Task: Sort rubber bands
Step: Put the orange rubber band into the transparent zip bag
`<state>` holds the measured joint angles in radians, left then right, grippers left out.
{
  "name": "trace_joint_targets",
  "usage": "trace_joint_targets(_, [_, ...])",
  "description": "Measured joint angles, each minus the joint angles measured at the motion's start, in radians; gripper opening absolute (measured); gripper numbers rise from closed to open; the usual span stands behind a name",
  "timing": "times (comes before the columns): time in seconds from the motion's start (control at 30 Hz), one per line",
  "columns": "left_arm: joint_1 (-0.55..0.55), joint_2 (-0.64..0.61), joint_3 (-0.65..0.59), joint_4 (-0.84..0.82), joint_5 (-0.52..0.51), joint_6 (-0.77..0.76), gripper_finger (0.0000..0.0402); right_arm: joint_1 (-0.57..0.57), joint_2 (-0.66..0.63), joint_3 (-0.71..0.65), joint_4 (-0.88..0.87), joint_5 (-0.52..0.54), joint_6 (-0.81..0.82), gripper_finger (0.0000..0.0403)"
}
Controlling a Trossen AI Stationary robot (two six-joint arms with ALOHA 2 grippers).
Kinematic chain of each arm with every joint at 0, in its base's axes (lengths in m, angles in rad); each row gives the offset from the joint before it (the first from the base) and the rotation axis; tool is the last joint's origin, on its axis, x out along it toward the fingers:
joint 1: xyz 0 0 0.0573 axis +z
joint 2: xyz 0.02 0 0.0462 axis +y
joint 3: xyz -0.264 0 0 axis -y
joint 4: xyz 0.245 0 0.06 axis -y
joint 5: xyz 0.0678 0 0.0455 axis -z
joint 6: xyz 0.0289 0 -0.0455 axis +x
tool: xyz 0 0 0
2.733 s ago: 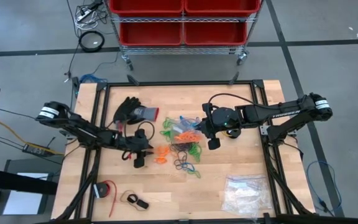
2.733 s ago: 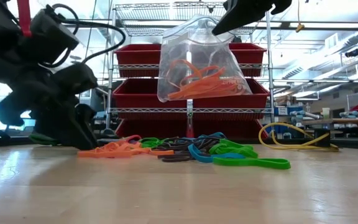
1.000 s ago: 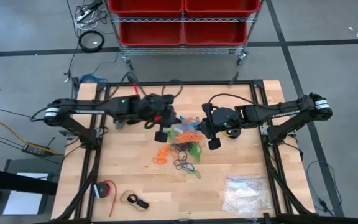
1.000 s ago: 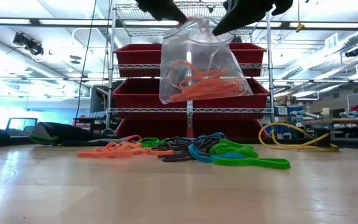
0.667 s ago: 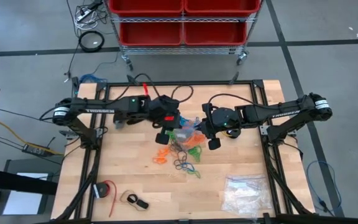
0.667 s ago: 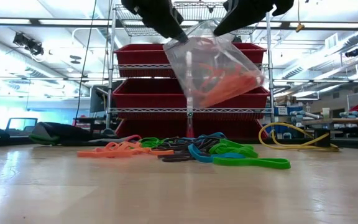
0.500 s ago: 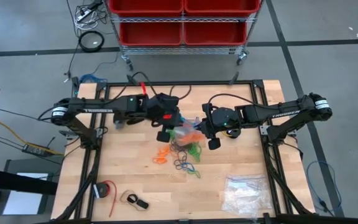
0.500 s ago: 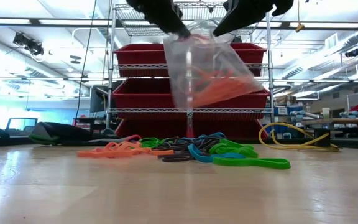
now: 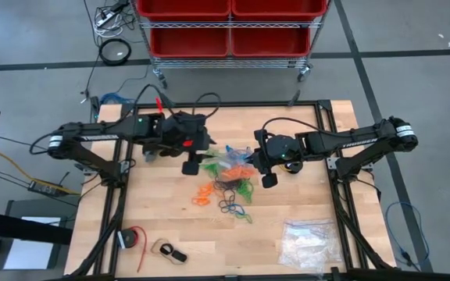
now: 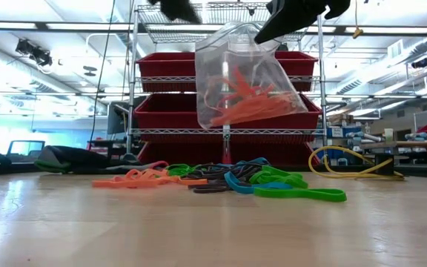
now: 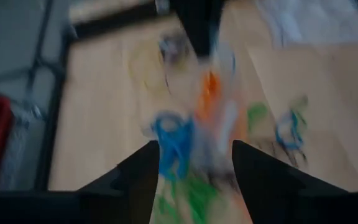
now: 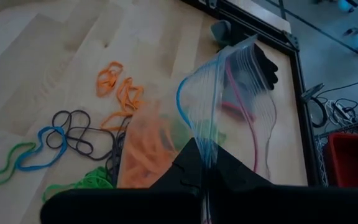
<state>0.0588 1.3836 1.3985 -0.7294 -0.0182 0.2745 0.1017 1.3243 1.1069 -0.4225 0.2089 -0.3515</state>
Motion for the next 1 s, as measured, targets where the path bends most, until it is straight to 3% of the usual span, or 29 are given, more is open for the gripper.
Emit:
trace_joint_targets(0.2, [-0.059,-0.018,-0.121,-0.086,0.004,-0.099,0.0203,0.0,0.0,0.0,0.001,0.0,0.001,0.0])
trace_joint_targets(0.37, [-0.124,-0.018,-0.308,0.038,0.003,-0.183,0.0202,0.0,0.0,0.0,0.0,0.0,0.008,0.0])
trace_joint_targets(0.77, [-0.183,-0.006,-0.84,0.748,-0.026,-0.383,0.0201,0.0,0.0,0.0,0.003,0.0,0.01,0.0])
trace_joint_targets(1.0, [-0.183,0.043,-1.02,1.053,-0.06,-0.469,0.0201,0.0,0.0,0.0,0.003,0.0,0.01,0.0])
